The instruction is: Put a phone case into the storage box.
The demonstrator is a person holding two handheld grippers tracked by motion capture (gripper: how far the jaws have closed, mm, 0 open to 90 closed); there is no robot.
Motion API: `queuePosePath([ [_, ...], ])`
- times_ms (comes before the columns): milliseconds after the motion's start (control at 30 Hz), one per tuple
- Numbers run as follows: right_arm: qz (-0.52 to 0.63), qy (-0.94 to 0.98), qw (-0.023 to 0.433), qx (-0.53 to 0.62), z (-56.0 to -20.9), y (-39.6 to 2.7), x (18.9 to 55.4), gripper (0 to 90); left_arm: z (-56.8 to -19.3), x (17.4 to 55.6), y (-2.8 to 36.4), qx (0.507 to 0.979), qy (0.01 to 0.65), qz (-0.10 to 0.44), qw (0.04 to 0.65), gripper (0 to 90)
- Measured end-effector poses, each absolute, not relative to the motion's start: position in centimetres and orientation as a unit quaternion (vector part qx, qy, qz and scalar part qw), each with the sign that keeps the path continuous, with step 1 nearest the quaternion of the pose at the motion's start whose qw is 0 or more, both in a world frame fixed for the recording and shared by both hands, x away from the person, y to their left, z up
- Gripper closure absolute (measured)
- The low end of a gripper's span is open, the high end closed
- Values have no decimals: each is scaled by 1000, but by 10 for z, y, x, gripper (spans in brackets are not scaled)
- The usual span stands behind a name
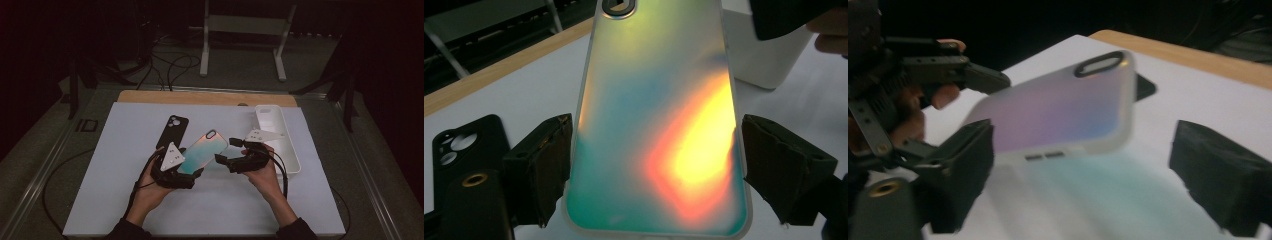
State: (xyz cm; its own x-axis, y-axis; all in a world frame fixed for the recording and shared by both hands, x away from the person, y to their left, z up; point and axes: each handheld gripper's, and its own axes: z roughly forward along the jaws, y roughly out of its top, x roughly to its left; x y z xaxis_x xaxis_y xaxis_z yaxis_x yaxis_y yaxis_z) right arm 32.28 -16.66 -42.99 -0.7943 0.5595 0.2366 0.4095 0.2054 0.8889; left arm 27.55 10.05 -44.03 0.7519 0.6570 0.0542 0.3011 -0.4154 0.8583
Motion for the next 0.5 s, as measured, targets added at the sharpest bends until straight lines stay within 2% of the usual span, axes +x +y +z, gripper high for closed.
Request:
queuePosePath([
  [100, 547, 773, 57, 316, -431, -163, 324, 187, -441, 275, 99, 818, 291, 195, 456, 171],
  [133, 545, 773, 45, 321, -432, -161, 325, 267, -441, 275, 97, 818, 290, 194, 457, 171],
  [167, 545, 773, 45, 321, -432, -161, 325, 267, -441, 275, 97, 818, 290, 194, 457, 171],
  [200, 544, 771, 38, 329, -432, -159, 326, 347, -441, 274, 97, 818, 291, 195, 457, 171],
  [233, 544, 771, 38, 329, -432, -159, 326, 347, -441, 274, 97, 818, 291, 195, 457, 172],
  [267, 548, 763, 28, 343, -432, -160, 327, 408, -441, 274, 96, 818, 291, 196, 456, 171],
  [500, 566, 740, -14, 363, -433, -163, 330, 521, -442, 275, 93, 814, 298, 195, 459, 172],
])
